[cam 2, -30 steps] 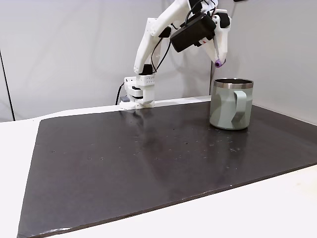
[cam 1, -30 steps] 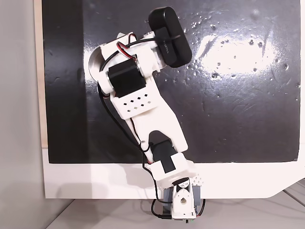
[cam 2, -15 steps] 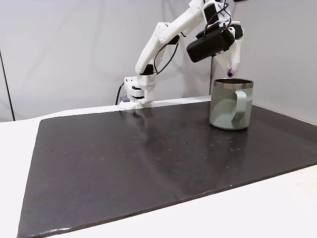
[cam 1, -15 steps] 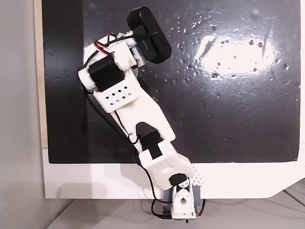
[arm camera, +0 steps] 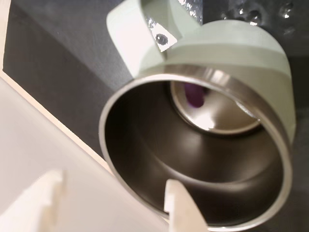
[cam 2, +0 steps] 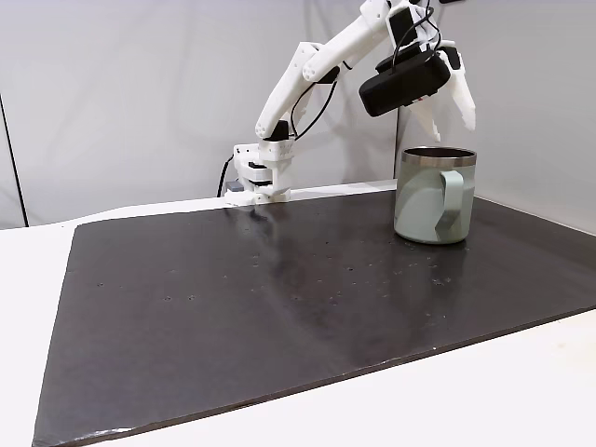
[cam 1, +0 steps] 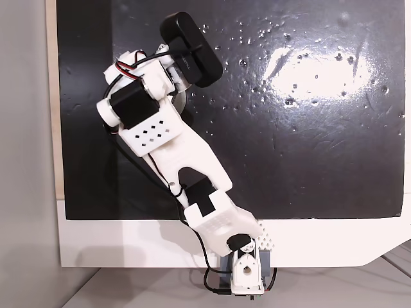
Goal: Grasp a pengrip and put it in the cup.
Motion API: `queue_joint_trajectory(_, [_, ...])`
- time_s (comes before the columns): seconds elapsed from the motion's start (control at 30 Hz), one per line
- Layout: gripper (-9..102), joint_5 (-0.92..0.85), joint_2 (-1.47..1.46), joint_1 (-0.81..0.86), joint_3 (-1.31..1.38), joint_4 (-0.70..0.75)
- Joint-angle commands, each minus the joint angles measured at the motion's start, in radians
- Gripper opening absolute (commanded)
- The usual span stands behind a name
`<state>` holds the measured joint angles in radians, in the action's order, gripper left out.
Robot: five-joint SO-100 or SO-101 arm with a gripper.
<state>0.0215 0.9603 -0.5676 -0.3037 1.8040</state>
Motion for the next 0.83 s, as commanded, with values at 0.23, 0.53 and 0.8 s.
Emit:
queue_joint_trajectory(0.23, [32, -0.012, 0.014, 0.000, 0.055, 0.020])
queue_joint_trajectory(0.53, [32, -0.015, 0.014, 0.006, 0.054, 0.021])
queue_joint_trajectory(0.8, [32, -0.015, 0.020, 0.012, 0.052, 0.023])
